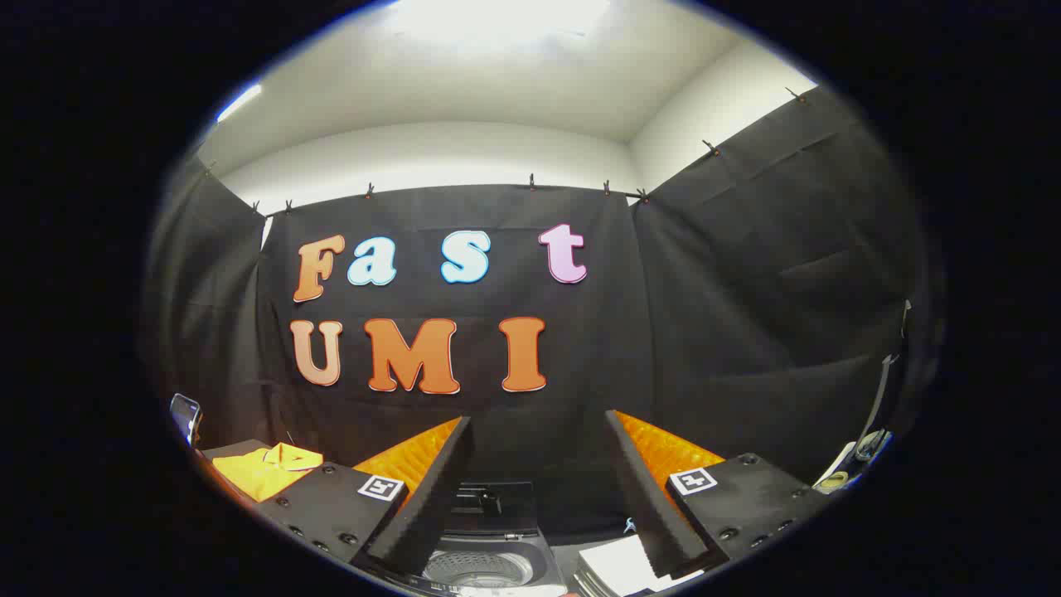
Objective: Put the clothes into the washing machine and then close the washing machine lid.
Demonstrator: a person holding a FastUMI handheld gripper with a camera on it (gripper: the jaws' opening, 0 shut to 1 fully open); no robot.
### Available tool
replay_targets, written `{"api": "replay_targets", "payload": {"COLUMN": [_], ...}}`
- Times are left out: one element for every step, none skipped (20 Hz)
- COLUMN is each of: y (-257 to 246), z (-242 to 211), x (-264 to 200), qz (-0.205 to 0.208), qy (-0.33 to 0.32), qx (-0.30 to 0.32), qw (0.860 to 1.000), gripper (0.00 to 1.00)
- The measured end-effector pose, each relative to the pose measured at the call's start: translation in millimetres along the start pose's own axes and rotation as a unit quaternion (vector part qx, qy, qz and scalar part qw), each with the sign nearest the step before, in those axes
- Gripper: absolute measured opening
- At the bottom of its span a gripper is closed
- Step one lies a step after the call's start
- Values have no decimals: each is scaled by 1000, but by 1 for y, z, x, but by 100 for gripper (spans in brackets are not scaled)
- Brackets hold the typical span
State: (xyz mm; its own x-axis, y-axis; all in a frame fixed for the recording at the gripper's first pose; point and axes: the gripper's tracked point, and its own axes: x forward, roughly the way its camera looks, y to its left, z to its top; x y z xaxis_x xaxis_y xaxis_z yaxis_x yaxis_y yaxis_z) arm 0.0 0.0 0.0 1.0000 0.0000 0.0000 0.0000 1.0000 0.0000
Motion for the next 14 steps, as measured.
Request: {"api": "replay_targets", "payload": {"y": [5,10,12,14,15,15,16,16,17,17,17,14,12,11], "z": [0,-1,-3,-5,-7,-9,-12,-15,-17,-18,-20,-22,-22,-22], "x": [0,0,0,0,0,1,1,2,3,4,5,7,8,9], "qz": [1,3,4,5,5,6,8,9,11,14,15,16,15,15], "qy": [-1,0,3,4,4,6,9,12,13,15,18,19,20,19], "qx": [3,5,4,1,-2,-4,-5,-5,-1,3,6,9,10,10], "qw": [1000,1000,1000,1000,1000,1000,1000,1000,1000,1000,1000,1000,1000,1000], "gripper": [100,100,100,100,100,100,100,100,100,100,100,100,100,100]}}
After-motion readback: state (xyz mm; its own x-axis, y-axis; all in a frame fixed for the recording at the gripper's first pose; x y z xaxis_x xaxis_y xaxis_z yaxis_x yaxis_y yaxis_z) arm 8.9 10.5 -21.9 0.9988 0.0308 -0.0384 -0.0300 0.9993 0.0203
